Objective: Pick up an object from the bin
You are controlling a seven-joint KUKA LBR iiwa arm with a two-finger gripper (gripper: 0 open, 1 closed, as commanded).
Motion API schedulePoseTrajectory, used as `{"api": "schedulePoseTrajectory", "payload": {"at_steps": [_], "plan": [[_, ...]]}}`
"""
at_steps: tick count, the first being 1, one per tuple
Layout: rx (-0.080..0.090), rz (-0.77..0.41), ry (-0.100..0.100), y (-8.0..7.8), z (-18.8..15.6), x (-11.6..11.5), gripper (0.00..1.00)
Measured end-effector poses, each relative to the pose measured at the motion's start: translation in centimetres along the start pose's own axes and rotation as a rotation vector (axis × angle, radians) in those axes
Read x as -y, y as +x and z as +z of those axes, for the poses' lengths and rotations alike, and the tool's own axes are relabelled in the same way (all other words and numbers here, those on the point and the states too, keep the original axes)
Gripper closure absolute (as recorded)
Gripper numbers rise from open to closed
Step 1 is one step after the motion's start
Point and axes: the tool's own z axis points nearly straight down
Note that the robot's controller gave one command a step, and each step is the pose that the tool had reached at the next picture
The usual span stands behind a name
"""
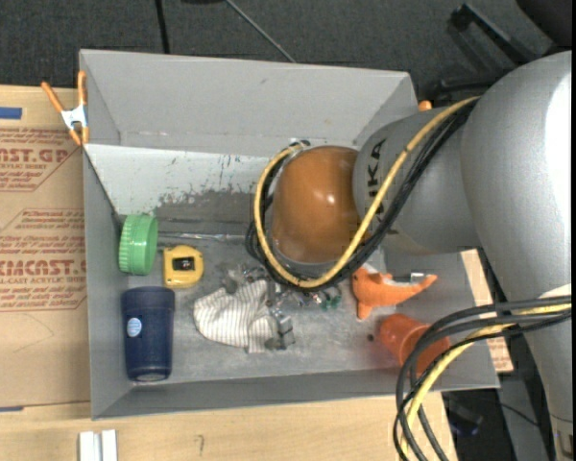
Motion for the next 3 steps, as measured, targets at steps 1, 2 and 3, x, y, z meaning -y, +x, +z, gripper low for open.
{"api": "schedulePoseTrajectory", "payload": {"at_steps": [1,2,3], "plan": [[0.0,-0.029,-0.002,0.15,0.02,-1.48,1.0],[0.0,-0.029,-0.002,0.15,0.02,-1.47,1.0],[0.0,-0.029,-0.002,0.14,0.01,-1.48,1.0]]}}
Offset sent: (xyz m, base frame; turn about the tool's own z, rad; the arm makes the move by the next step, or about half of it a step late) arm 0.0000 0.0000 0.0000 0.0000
